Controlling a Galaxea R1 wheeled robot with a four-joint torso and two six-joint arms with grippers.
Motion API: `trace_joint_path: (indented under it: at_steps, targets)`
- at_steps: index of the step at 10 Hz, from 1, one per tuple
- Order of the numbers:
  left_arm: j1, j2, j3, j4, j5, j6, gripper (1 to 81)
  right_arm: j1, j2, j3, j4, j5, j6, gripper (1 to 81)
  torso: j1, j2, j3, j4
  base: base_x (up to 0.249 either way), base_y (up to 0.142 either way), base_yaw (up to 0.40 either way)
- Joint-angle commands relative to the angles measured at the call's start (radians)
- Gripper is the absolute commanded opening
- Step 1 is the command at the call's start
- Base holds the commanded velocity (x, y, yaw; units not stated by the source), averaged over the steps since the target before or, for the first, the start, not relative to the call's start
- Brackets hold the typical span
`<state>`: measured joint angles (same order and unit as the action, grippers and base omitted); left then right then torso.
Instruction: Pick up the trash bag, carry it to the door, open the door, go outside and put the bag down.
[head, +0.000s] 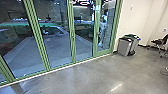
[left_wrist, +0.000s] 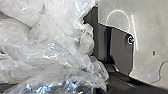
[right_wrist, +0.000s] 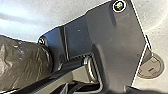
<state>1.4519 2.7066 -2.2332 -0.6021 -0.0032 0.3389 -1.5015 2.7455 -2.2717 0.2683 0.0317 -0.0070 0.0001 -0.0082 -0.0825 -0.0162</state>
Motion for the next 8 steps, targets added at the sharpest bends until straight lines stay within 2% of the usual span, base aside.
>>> trace_joint_path:
  at_steps: [1,8]
  targets:
    - [-0.046,-0.016,0.012,0.005,0.075,0.003,1.0,0.043,-0.016,0.008,-0.009,-0.062,-0.004,81.1,0.0,0.0,0.0,0.0,0.135,-0.067,0.0]
    - [-0.046,-0.01,0.012,0.007,0.075,0.003,1.0,0.04,-0.016,0.008,-0.015,-0.062,-0.002,81.1,0.001,0.0,0.0,0.0,0.136,-0.074,0.0]
